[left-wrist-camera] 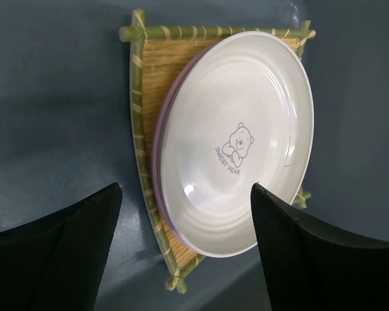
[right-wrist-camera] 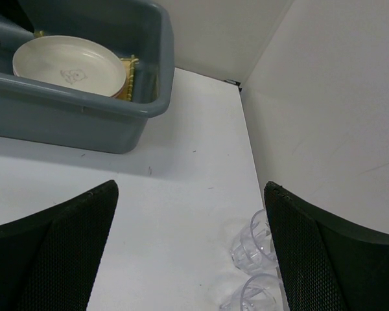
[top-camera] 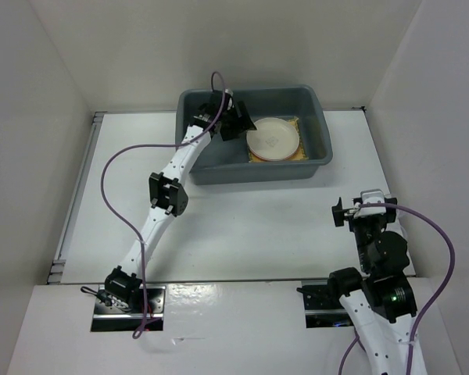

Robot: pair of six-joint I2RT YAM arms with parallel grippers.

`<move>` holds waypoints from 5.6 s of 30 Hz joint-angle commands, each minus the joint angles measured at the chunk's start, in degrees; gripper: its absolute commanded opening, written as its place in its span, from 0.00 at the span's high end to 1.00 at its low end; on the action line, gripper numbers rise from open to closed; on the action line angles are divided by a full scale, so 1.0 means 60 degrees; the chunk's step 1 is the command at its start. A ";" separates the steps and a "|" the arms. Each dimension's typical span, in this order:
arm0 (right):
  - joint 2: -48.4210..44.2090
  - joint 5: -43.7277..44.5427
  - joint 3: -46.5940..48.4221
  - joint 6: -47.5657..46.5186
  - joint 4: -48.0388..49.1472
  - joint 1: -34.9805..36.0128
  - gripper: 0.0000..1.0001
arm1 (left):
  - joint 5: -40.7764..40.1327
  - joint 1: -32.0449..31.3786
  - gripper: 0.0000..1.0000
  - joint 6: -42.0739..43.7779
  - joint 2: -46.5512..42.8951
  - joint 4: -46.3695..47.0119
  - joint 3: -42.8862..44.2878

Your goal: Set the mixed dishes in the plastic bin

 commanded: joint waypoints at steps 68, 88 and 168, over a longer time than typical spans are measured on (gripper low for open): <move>1.1485 -0.2744 0.8943 -0.2284 -0.4923 -0.2209 1.00 | -0.1310 0.0684 1.00 0.3511 -1.5121 -0.0912 -1.6630; 2.1223 -0.4192 2.1296 -0.2284 -0.8074 0.4016 0.97 | -0.1134 0.1548 1.00 0.3583 -1.6235 -0.0867 -1.8200; 0.9686 -0.1350 0.3168 -0.5799 -0.4765 -0.8246 0.02 | 0.0653 0.2765 0.84 0.4301 -1.7656 -0.0590 -1.9342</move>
